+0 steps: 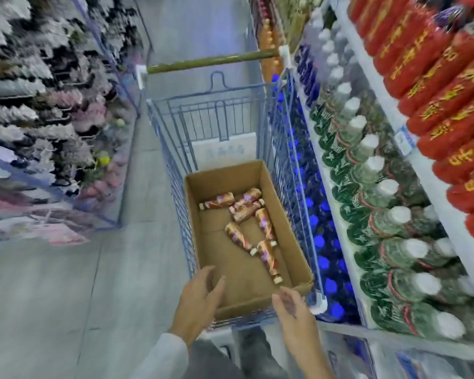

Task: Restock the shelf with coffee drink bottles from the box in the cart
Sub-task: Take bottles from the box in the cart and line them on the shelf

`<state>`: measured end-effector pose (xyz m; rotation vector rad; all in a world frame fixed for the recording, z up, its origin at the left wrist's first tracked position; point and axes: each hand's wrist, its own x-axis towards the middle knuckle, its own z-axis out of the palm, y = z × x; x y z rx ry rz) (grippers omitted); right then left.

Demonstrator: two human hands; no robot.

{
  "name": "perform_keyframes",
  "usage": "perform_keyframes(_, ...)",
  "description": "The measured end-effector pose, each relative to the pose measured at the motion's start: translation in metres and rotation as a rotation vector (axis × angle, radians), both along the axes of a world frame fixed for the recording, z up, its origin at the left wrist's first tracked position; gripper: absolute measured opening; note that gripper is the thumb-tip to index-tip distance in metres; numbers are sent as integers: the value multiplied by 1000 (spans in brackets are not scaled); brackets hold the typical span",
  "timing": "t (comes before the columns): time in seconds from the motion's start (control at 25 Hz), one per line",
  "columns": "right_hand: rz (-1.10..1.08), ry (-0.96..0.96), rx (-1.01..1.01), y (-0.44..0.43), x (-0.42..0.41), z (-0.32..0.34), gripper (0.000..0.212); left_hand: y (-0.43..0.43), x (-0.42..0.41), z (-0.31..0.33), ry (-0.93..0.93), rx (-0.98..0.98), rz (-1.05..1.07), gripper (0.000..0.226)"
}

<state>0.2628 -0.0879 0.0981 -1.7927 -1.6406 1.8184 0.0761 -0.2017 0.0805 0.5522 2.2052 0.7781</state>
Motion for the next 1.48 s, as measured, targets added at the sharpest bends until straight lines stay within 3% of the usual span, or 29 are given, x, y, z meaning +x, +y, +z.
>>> perform_keyframes(0.2, -67, 6, -96, 40, -30, -12, 20, 98, -58, -52, 52, -168, -233, 49)
perform_keyframes(0.4, -211, -41, -224, 56, -58, -50, 19, 186, -104, -162, 66, -375, -547, 45)
perform_keyframes(0.64, -444, -113, -394, 38, -76, -115, 19, 223, -126, -292, 431, -638, -1140, 68)
perform_keyframes(0.76, -489, -134, -428, 33, -74, -129, 21, 225, -121, -315, 621, -700, -1197, 62)
perform_keyframes(0.84, -463, -141, -439, 36, -74, -128, 21, 219, -119, -316, 649, -722, -1216, 53)
perform_keyframes(0.92, -453, -127, -436, 47, -79, -120, 18, 207, -121, -301, 502, -786, -1097, 49)
perform_keyframes(1.04, -460, -58, -443, 73, -96, -115, 14, 184, -124, -258, 66, -796, -656, 54)
perform_keyframes(1.12, -562, 11, -567, 92, -110, -131, 22, 167, -124, -216, -94, -727, -413, 57)
perform_keyframes(1.2, -727, 58, -758, 114, -128, -154, 43, 152, -121, -171, -171, -607, -228, 60)
perform_keyframes(1.32, -914, 82, -862, 138, -146, -198, 61, 129, -109, -114, -240, -460, 1, 49)
perform_keyframes(1.4, -972, 67, -848, 145, -150, -222, 73, 107, -95, -91, -268, -436, 94, 40)
perform_keyframes(1.48, -1041, -51, -700, 153, -158, -245, 86, 86, -79, -83, -257, -473, 173, 44)
